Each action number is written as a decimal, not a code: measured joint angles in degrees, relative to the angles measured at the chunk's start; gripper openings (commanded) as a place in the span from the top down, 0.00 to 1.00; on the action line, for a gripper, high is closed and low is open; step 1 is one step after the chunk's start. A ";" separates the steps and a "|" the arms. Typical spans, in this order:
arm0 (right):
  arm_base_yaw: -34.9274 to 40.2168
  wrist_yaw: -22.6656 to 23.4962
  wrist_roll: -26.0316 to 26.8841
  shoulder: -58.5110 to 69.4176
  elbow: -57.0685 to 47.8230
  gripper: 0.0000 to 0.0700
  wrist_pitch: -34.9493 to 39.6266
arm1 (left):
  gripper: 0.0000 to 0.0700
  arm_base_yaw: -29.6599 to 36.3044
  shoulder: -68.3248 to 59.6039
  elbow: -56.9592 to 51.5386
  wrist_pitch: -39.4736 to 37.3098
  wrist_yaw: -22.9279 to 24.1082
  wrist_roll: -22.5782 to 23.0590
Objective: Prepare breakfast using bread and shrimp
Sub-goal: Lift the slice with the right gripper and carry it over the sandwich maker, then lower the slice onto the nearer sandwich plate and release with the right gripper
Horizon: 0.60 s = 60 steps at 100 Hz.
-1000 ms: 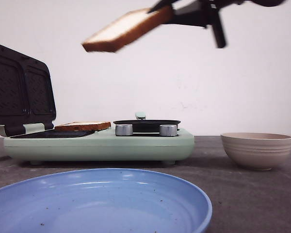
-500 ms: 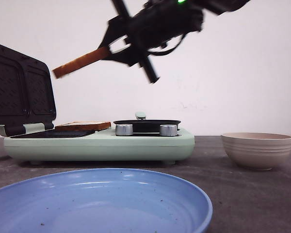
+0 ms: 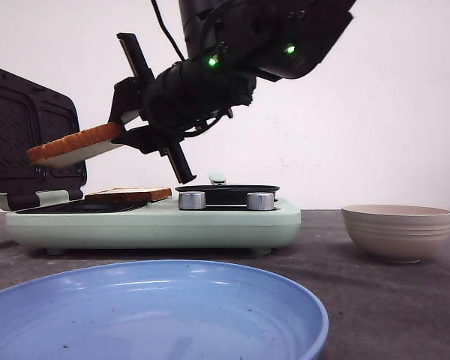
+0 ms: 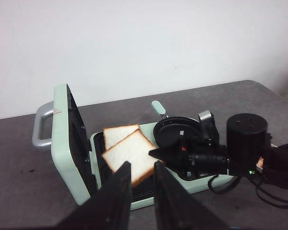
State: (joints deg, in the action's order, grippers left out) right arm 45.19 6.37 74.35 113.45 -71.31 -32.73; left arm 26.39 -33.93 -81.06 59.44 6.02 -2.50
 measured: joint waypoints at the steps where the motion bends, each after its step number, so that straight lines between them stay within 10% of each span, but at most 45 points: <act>1: 0.00 -0.11 0.07 0.00 -0.22 1.00 0.31 | 0.99 0.00 0.00 0.00 0.00 0.00 0.02; 60: 1.25 -6.21 8.74 1.33 -4.92 1.00 11.65 | 0.98 0.00 0.00 0.00 -0.04 0.00 0.00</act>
State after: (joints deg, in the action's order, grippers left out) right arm 46.44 0.16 83.09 114.78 -76.23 -21.08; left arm 26.39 -33.93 -81.06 59.40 6.02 -2.50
